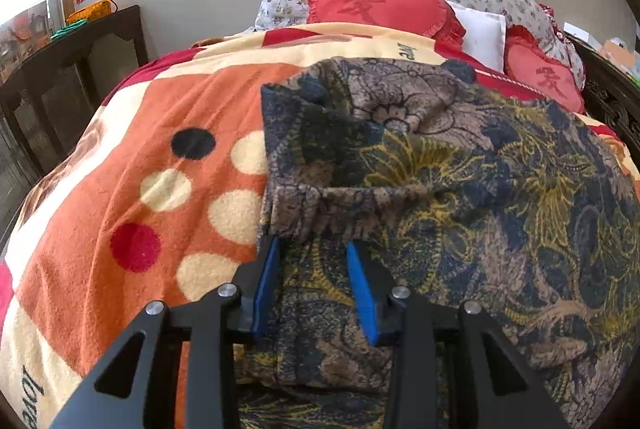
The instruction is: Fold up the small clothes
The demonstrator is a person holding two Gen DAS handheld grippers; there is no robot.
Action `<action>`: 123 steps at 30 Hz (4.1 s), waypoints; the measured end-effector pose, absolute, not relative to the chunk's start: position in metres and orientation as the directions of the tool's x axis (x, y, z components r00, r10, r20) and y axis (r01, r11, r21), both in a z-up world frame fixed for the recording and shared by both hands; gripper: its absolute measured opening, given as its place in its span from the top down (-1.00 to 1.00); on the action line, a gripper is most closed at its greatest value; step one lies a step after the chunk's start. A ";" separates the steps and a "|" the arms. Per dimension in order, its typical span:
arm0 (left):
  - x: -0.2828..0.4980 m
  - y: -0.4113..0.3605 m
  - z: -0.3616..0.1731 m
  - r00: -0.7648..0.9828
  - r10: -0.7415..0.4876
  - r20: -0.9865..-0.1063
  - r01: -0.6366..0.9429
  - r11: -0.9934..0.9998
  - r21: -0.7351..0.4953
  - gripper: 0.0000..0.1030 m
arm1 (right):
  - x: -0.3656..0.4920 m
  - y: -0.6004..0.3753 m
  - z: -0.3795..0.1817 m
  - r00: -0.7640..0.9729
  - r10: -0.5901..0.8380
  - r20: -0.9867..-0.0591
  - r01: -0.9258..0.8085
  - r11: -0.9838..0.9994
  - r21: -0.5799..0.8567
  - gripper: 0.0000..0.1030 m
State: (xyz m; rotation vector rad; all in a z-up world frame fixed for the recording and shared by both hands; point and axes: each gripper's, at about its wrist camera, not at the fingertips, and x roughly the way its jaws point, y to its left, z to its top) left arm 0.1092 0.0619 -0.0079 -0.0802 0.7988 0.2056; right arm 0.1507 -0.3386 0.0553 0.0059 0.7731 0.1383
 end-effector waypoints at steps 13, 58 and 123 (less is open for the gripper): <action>0.109 0.062 -0.008 0.684 0.128 -0.719 -0.203 0.979 -0.018 0.27 | 0.124 -0.325 0.011 0.727 0.147 -0.670 -0.135 0.988 0.070 0.99; 0.110 0.060 -0.007 0.679 0.143 -0.720 -0.200 0.980 0.006 0.26 | 0.095 -0.318 0.003 0.704 0.152 -0.693 -0.123 0.988 0.091 0.71; -0.198 0.135 -0.014 0.311 -0.636 -0.706 0.123 0.764 -0.634 0.17 | -0.215 -0.438 0.032 0.515 0.330 -0.791 -0.178 0.944 0.277 0.47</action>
